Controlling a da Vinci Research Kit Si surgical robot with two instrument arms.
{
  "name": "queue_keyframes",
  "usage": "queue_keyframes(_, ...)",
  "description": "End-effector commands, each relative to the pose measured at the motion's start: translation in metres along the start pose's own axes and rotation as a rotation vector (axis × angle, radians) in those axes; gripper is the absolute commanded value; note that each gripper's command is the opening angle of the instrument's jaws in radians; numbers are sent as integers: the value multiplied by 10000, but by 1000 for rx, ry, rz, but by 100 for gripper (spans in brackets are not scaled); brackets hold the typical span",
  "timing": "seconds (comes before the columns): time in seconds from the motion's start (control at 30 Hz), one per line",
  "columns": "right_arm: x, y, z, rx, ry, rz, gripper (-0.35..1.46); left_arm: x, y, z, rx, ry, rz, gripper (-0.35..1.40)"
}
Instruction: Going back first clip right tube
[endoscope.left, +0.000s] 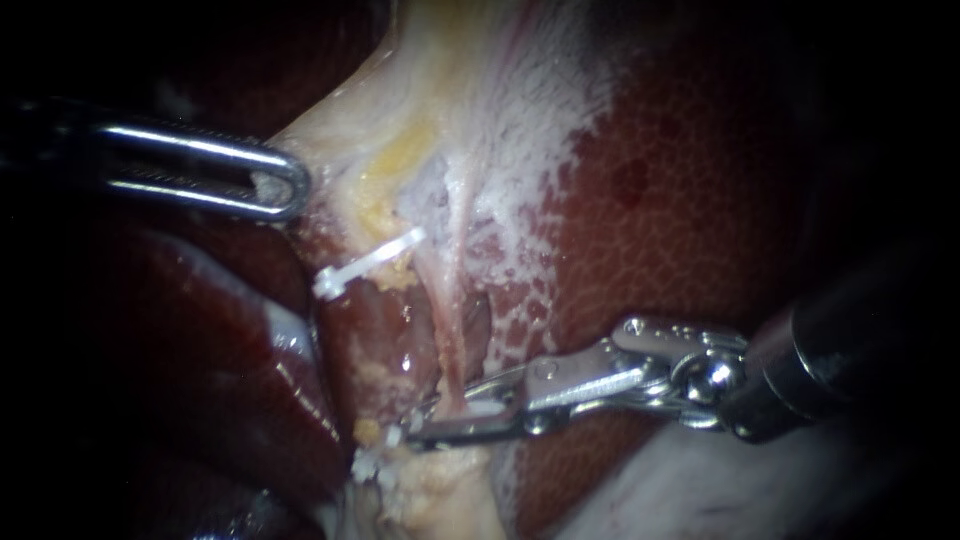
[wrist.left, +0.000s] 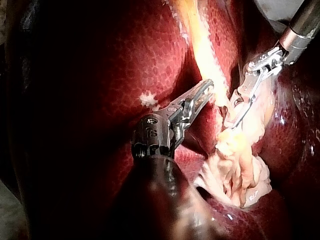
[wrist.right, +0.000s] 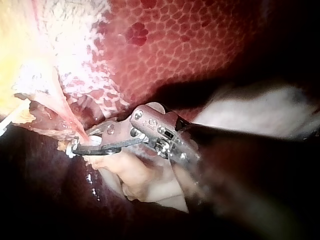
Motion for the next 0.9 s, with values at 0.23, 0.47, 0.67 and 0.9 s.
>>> queue_keyframes(0.23,0,0,0,0,0,0,-35,0,0,0,1,0,0,-35)
queue_keyframes(0.47,3,0,4,-4,-7,-99,20,0,0,0,1,0,0,-35)
queue_keyframes(0.67,5,2,7,-18,-15,-252,48,1,0,0,1,0,0,-35)
queue_keyframes(0.9,8,3,5,-29,-18,-350,54,1,0,-1,1,0,0,-35)
